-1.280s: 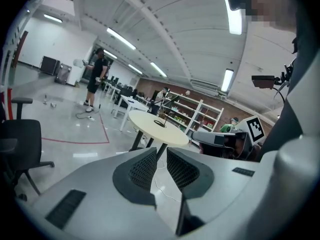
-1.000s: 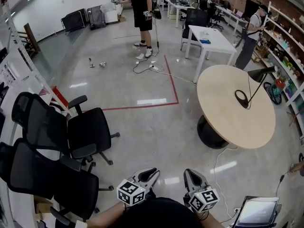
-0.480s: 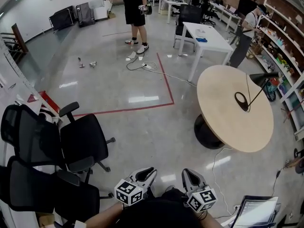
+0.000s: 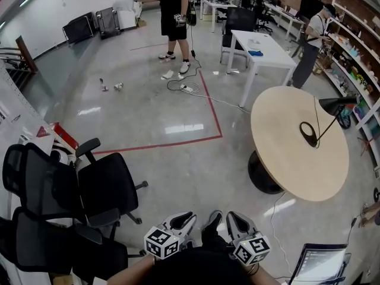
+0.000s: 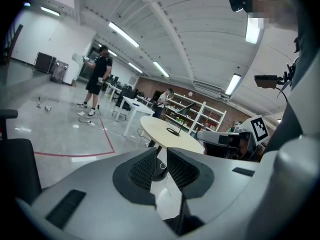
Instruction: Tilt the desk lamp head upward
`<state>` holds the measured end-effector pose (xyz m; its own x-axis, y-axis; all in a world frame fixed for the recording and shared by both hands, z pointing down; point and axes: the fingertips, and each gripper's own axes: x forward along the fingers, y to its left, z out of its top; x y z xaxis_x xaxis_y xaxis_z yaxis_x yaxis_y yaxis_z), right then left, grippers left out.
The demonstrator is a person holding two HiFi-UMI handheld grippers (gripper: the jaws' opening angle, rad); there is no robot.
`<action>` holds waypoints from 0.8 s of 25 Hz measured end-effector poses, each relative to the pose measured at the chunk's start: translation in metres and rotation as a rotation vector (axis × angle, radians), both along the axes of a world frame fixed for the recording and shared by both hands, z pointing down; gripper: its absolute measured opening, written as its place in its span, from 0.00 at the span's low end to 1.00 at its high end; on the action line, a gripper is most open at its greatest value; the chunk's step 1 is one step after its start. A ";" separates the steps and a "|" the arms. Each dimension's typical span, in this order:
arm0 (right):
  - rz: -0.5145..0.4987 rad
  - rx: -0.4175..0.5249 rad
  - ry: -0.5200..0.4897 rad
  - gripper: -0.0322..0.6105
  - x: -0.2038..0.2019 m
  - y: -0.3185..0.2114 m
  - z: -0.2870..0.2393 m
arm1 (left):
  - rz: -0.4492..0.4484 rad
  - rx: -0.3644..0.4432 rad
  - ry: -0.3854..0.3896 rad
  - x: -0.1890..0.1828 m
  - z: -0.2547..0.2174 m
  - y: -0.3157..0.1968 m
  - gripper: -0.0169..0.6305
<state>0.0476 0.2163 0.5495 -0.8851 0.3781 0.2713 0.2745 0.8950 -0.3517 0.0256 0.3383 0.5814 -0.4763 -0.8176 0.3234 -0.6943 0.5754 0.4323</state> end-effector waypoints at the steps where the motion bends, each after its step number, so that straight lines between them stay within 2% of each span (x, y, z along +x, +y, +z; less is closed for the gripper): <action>1: -0.004 -0.002 -0.003 0.06 -0.008 -0.002 0.000 | -0.005 -0.004 -0.002 -0.007 -0.001 -0.001 0.13; 9: 0.003 -0.028 -0.012 0.06 -0.076 -0.040 0.001 | -0.002 -0.020 -0.011 -0.070 -0.001 -0.038 0.13; 20: 0.012 -0.051 -0.026 0.06 -0.150 -0.116 -0.008 | 0.016 -0.038 -0.040 -0.143 -0.017 -0.116 0.13</action>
